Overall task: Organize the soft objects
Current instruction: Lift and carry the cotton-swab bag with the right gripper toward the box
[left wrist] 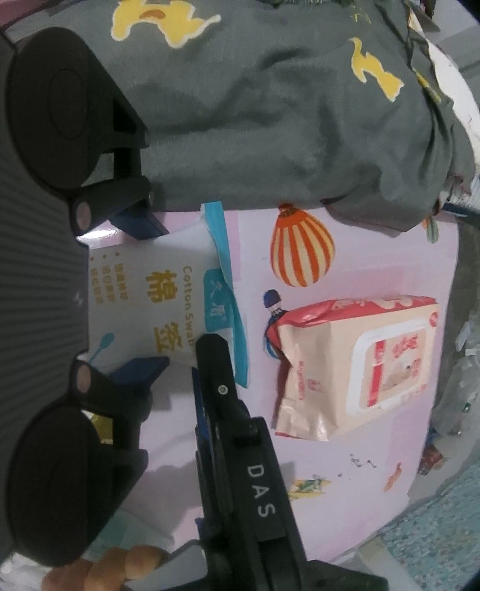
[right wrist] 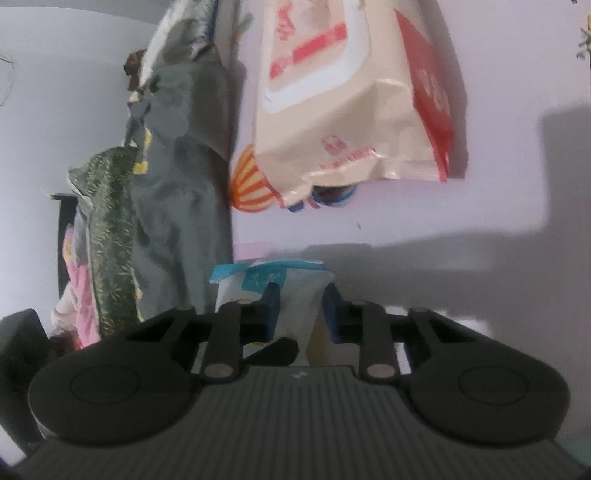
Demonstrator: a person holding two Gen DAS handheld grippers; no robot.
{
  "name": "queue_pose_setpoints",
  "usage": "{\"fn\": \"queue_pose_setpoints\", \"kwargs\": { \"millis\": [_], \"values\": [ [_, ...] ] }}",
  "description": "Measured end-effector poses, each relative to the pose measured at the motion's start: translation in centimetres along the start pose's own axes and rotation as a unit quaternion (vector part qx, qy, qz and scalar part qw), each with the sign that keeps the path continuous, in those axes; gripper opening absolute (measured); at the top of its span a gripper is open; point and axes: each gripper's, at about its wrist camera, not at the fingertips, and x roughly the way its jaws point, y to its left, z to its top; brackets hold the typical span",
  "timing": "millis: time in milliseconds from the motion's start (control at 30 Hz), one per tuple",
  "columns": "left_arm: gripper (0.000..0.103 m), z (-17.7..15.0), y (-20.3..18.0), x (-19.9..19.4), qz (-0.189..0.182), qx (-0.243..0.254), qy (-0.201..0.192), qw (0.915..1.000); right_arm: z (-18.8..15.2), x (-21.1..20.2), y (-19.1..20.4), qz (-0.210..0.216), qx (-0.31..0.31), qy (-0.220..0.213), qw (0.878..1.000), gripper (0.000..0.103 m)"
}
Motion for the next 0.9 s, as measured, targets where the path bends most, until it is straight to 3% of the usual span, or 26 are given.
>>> {"fn": "queue_pose_setpoints", "kwargs": {
  "millis": [467,700,900],
  "values": [
    [0.061,-1.1,-2.3,-9.4,0.023,-0.013,-0.099,0.9947,-1.7,-6.7,5.3,0.038,-0.057,-0.063,0.996,0.016],
    [0.057,-2.6,-6.2,-14.7,0.018,-0.004,-0.142,0.9897,-3.8,-12.9,6.9,0.052,-0.089,-0.099,0.99,0.015],
    [0.057,-4.1,-11.2,-18.6,-0.005,0.012,-0.173,0.9849,-6.5,-19.8,6.0,0.062,-0.101,-0.136,0.984,0.014]
  ]
}}
